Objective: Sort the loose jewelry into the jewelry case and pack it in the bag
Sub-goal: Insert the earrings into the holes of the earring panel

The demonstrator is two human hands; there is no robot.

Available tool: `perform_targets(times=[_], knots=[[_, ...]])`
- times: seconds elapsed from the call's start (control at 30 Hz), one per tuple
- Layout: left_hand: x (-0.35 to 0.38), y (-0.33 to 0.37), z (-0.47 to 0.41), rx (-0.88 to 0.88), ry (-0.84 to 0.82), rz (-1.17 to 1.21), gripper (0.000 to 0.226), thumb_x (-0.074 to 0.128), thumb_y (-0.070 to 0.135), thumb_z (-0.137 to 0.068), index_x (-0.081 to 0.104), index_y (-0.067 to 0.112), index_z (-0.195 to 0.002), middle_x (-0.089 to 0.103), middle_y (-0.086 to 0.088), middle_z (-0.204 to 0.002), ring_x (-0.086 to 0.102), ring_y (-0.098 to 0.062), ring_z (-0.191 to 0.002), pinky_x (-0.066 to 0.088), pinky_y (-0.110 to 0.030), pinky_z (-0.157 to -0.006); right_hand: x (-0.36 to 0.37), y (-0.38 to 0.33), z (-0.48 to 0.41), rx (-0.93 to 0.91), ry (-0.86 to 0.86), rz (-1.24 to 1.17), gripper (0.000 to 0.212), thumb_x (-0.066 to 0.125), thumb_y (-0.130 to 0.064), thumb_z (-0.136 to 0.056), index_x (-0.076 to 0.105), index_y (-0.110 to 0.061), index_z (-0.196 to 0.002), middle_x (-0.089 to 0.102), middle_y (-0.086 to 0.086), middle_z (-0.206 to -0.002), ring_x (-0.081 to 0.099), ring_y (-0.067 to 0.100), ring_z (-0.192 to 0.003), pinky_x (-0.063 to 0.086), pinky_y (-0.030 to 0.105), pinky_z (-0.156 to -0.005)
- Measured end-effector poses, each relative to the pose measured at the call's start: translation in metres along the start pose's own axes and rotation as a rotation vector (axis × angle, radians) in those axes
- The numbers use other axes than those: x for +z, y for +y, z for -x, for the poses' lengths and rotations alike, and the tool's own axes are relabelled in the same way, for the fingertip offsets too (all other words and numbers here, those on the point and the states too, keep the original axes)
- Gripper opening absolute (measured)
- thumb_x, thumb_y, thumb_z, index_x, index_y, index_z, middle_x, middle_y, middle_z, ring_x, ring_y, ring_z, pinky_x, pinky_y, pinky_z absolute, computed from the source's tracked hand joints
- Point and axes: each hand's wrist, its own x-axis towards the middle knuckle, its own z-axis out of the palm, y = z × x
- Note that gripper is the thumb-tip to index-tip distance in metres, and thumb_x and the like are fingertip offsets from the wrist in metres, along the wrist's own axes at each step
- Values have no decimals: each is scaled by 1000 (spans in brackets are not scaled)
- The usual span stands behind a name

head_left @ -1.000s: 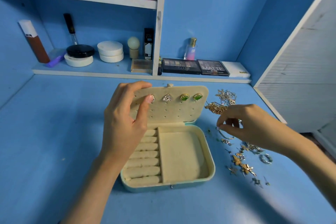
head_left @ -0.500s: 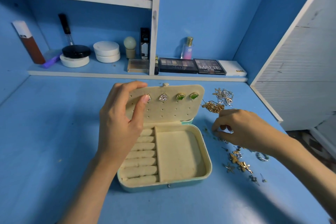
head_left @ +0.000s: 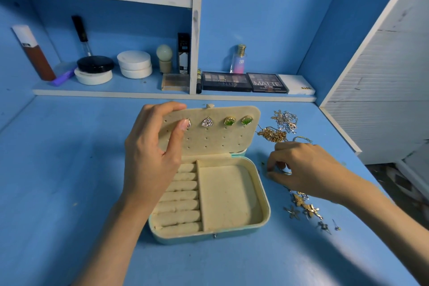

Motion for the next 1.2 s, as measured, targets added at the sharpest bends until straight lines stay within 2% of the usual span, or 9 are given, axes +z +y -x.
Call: perform_targets(times=[0.1,0.23,0.53,0.67,0.83,1.2], knots=[[0,0,0,2,0,-5,17,61,4,-89,63,-1,-104,57,-1,-99,51,-3,-94,36,-7,-88,3,0,-1,3,19,5,17,51,-40,-91,64,-31,-93,47,-14,-83,55,13,-81,34,22,-59],[0,0,0,-1,-4,-2,17,61,6,-89,63,-1,-104,57,-1,-98,50,-3,-92,36,-6,-85,4,0,-2,-2,21,11,15,50,-35,-91,64,-31,-91,47,-14,-81,55,13,-78,28,15,-53],[0,1,0,-4,-4,-5,16,61,5,-89,63,-1,-104,57,-1,-98,49,-2,-92,35,-5,-86,1,9,-10,115,133,-54,9,56,-25,-89,64,-25,-87,45,-16,-72,48,13,-68,30,17,-50],[-1,1,0,-3,-4,-3,16,62,4,-89,63,-2,-104,57,-1,-98,48,-1,-91,34,-4,-85,3,9,-19,130,127,-63,10,56,-25,-89,67,-24,-88,50,-12,-81,50,16,-71,28,18,-51],[0,0,0,-8,-6,-5,16,62,5,-89,63,-1,-104,57,-1,-98,49,-1,-92,35,-5,-85,3,3,-22,118,58,15,15,53,-27,-92,68,-27,-95,44,-14,-87,49,16,-76,34,25,-60],[1,0,0,-6,2,2,16,61,4,-89,63,-1,-104,57,-1,-99,49,-2,-94,35,-5,-88,0,-2,-27,189,54,21,16,53,-31,-92,67,-26,-98,40,-13,-86,45,17,-74,30,26,-58]])
